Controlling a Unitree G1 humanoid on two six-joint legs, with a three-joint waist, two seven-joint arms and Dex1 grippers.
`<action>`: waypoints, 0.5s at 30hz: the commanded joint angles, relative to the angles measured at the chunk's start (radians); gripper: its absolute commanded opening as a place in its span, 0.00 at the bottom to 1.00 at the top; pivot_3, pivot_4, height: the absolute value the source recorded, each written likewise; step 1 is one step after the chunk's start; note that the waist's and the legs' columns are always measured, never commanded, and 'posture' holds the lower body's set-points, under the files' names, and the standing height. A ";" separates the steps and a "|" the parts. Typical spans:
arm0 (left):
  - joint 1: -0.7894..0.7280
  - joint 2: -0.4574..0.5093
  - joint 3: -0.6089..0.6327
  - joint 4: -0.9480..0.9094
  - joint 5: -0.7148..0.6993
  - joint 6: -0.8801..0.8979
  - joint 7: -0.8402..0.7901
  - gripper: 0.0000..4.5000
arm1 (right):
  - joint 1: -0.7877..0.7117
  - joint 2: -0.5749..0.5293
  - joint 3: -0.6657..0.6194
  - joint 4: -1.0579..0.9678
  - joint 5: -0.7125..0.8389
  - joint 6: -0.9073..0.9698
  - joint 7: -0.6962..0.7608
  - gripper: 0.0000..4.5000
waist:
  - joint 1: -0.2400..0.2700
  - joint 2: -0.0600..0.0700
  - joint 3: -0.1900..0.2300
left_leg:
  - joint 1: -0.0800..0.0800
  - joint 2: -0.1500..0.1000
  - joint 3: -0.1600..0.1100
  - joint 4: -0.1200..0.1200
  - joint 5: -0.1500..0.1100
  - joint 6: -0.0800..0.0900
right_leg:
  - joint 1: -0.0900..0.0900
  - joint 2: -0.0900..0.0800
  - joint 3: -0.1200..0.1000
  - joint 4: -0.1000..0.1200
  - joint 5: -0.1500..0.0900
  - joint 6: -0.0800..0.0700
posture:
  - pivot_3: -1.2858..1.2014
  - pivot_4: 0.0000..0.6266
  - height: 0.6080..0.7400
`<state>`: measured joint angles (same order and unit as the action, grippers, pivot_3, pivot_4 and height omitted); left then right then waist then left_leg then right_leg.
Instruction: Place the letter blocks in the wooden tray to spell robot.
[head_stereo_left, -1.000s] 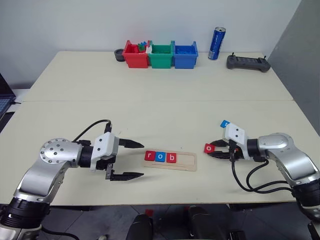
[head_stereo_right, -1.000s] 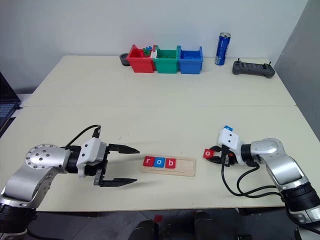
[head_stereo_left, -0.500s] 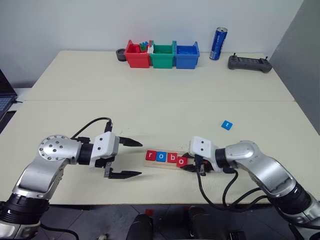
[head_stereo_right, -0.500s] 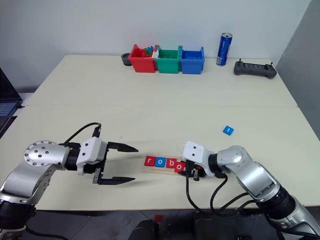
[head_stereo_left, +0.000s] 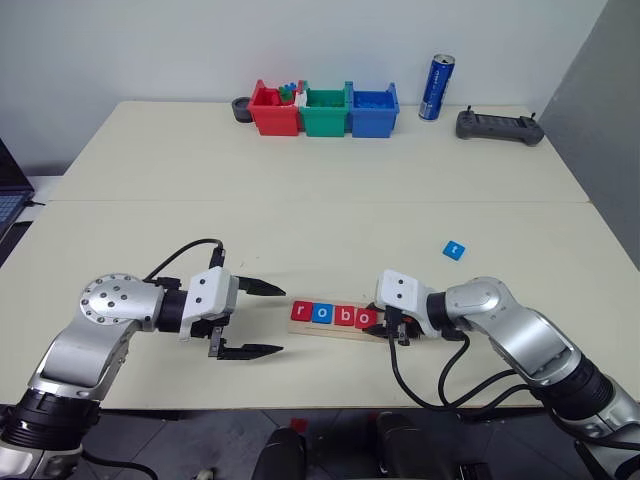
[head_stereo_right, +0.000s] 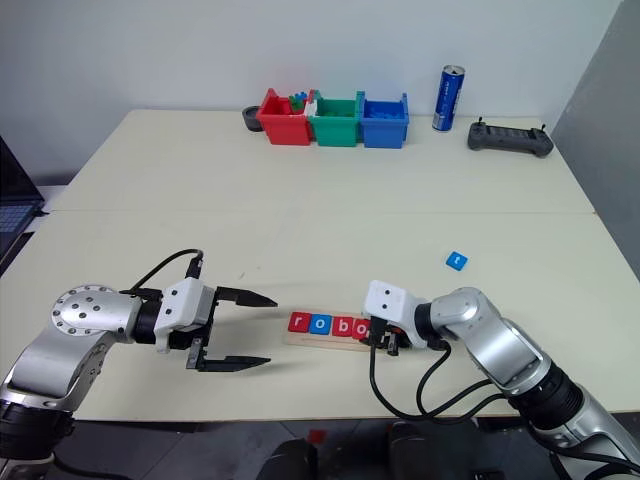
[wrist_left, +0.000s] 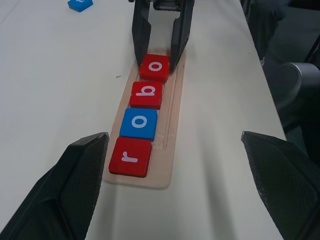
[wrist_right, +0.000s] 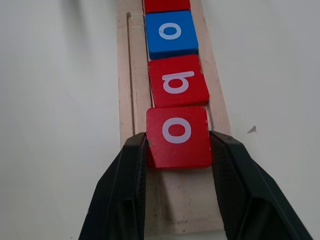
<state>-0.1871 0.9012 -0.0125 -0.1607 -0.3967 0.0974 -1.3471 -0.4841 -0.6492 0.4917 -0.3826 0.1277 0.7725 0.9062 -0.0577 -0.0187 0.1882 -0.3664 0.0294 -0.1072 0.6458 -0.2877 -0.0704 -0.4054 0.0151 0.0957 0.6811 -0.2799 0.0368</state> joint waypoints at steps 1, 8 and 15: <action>0.013 0.002 0.024 0.006 0.001 -0.036 -0.010 1.00 | -0.018 -0.006 -0.008 -0.016 -0.005 -0.019 0.014 0.48 | 0.000 0.000 0.000 | 0.000 0.000 0.000 0.000 0.000 0.000 | 0.000 0.000 0.000 0.000 0.000 0.000 | 0.52 0.24 1.00; 0.027 0.000 0.020 -0.011 0.000 -0.042 0.003 1.00 | -0.031 0.010 -0.044 -0.034 0.009 0.003 0.004 0.99 | 0.000 0.000 0.000 | 0.000 0.000 0.000 0.000 0.000 0.000 | 0.000 0.000 0.000 0.000 0.000 0.000 | 0.52 0.24 1.00; 0.015 0.002 0.012 -0.038 -0.002 -0.013 0.020 1.00 | 0.009 -0.056 -0.106 -0.126 0.036 0.048 0.014 0.96 | 0.002 0.000 0.000 | 0.000 0.000 0.000 0.000 0.000 0.000 | 0.000 0.000 0.000 0.000 0.000 0.000 | 0.52 0.24 1.00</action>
<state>-0.1628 0.9000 -0.0132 -0.1631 -0.3934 0.0811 -1.3362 -0.4876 -0.6795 0.4144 -0.4595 0.1496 0.8179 0.9135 -0.0562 -0.0187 0.1882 -0.3668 0.0293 -0.1076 0.6456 -0.2878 -0.0704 -0.4054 0.0150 0.0951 0.6810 -0.2799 0.0369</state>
